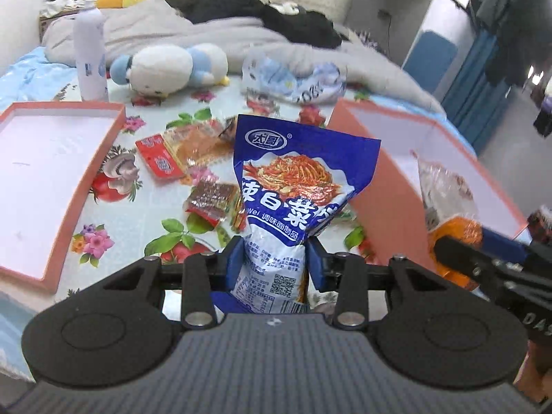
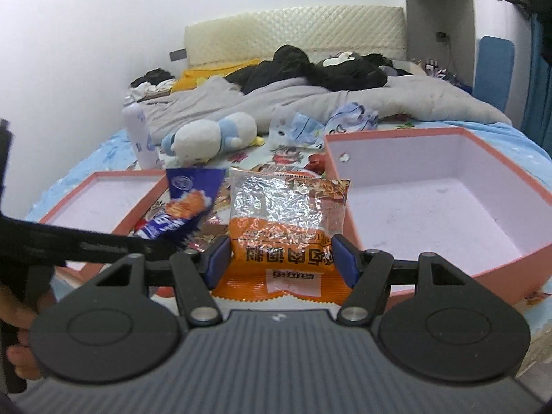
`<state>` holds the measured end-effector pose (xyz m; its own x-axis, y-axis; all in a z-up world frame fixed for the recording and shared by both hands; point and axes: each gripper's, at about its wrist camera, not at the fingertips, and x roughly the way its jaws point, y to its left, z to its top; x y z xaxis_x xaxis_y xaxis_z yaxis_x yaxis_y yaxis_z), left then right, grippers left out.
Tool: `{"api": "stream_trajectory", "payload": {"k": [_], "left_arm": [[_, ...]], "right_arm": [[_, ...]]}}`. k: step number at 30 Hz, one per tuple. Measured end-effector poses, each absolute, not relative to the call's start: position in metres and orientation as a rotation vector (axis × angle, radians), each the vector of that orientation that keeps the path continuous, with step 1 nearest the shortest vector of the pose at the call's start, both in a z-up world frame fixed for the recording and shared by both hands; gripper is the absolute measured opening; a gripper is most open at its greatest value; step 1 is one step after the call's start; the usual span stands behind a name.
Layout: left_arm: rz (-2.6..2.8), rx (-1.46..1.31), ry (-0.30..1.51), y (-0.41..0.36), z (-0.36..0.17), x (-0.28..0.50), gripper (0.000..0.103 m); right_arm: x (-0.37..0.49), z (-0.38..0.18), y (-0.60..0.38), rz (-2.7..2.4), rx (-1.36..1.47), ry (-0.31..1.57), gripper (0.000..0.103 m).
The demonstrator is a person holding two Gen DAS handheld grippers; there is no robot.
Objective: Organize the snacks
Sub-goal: 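Carry the blue bag and orange bag over the deep pink box with both tools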
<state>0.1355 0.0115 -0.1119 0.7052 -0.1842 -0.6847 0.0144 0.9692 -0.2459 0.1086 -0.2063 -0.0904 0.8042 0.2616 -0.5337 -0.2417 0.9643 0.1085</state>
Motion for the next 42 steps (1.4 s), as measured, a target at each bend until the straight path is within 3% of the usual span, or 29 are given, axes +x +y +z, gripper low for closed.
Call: {"api": "stream_trajectory", "payload": {"k": [17, 30, 36, 42], "left_arm": [[-0.158, -0.226, 0.687, -0.025, -0.052, 0.127, 0.045], [-0.341, -0.211, 0.659, -0.1, -0.01, 0.208, 0.045], [-0.409, -0.233, 0.721, -0.135, -0.002, 0.25, 0.045], [-0.408, -0.203, 0.816, -0.16, -0.027, 0.303, 0.045]], "right_arm": [[0.094, -0.064, -0.249, 0.204, 0.059, 0.522, 0.066], [0.157, -0.041, -0.313, 0.083, 0.056, 0.437, 0.066], [0.191, -0.048, -0.349, 0.053, 0.134, 0.489, 0.066], [0.231, -0.07, -0.373, 0.012, 0.154, 0.606, 0.066]]}}
